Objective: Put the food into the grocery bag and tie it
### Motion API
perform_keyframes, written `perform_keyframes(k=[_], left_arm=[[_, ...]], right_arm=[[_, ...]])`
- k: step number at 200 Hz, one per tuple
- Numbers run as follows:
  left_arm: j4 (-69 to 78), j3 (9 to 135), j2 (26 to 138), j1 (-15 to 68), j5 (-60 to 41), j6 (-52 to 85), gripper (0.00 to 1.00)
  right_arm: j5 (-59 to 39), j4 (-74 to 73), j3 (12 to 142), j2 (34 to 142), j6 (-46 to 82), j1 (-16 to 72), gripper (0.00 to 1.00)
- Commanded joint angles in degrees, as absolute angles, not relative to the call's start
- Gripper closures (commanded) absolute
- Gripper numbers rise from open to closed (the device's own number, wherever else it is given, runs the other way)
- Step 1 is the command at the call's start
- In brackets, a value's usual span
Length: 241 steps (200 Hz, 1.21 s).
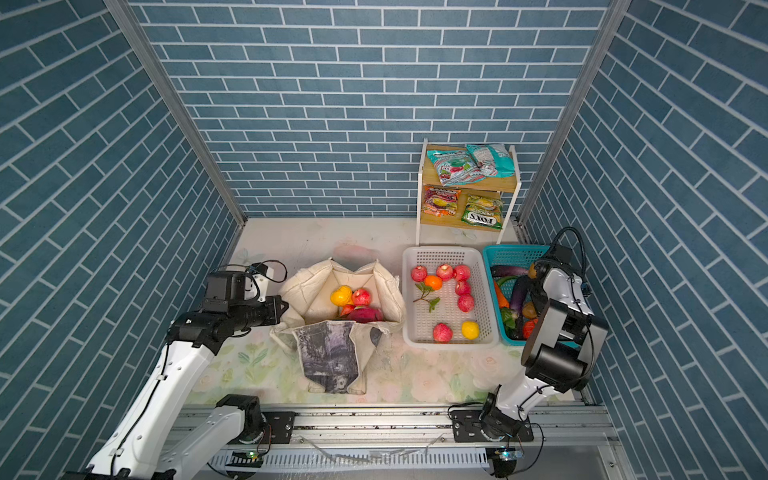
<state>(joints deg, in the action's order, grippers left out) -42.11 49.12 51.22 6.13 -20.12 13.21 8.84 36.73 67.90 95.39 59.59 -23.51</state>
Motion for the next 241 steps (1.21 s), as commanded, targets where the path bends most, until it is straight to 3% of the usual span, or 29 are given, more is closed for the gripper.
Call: perform_keyframes(k=[1, 22, 61, 145, 166, 213, 241], left_arm=[[-42.4, 48.6, 51.0, 5.8, -19.4, 12.6, 1.0], [-42.5, 48.7, 50.9, 5.8, -19.3, 12.6, 1.0], [-42.5, 48.6, 50.9, 5.8, -19.3, 12.6, 1.0], [-42.5, 48.7, 50.8, 5.8, -19.3, 12.6, 1.0], [-42.5, 48.7, 50.7, 5.8, -19.3, 12.6, 1.0], [-42.5, 48.7, 50.7, 5.8, -19.3, 12.6, 1.0], [-42.5, 48.7, 50.5, 5.8, -19.3, 12.5, 1.0]], right_arm=[[8.2, 35.6, 69.0, 96.8, 61.2, -23.2, 0.43], [8.1, 35.8, 69.4, 97.6, 60.8, -23.1, 0.43], [7.9, 38.0, 71.1, 100.2, 60.0, -22.9, 0.27], [6.9, 37.9, 74.0, 104.2, 52.9, -21.3, 0.43], [7.4, 38.0, 73.8, 104.7, 51.8, -21.3, 0.42], [7.4, 39.0, 73.8, 106.6, 51.0, -21.3, 0.32], [6.7, 38.6, 73.7, 107.3, 51.0, -21.3, 0.35]])
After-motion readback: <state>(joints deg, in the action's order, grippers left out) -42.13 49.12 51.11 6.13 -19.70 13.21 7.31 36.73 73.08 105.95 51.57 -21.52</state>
